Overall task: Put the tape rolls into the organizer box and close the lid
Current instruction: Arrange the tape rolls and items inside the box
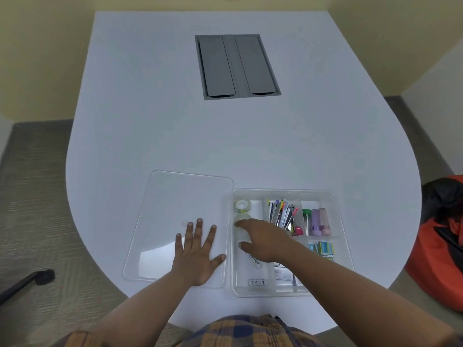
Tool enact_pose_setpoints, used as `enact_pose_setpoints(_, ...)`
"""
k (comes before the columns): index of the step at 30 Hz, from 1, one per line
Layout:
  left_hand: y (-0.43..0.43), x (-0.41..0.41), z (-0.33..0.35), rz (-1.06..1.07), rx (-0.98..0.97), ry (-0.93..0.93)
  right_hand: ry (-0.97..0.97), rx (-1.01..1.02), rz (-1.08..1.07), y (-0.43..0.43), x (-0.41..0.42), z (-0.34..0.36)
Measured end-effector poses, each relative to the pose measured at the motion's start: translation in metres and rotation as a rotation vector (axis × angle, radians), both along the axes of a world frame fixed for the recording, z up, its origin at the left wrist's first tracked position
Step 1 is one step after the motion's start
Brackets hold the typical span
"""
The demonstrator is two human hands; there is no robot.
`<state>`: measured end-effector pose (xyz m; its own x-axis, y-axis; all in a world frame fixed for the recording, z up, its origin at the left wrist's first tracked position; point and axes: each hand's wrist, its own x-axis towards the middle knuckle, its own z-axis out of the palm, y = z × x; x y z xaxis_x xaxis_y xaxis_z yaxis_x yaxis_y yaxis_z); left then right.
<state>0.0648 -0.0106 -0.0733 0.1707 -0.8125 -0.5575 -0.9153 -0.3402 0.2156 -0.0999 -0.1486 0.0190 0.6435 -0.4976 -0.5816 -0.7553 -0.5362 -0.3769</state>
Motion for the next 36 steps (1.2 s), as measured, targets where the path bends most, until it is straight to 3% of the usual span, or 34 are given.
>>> enact_pose_setpoints(4,-0.001,0.001,0.002,-0.006,0.020,-0.015,-0.084,-0.053,-0.086,-0.007,-0.003,0.002)
enact_pose_setpoints(12,0.000,0.000,0.001,-0.008,0.030,-0.013,0.012,-0.238,-0.144,-0.029,-0.009,-0.001)
enact_pose_setpoints(19,-0.001,0.000,0.003,0.001,0.032,-0.003,0.116,-0.223,-0.059,-0.034,-0.004,-0.011)
enact_pose_setpoints(36,-0.001,0.001,0.002,-0.002,0.021,0.006,0.211,-0.284,-0.159,-0.027,0.017,-0.011)
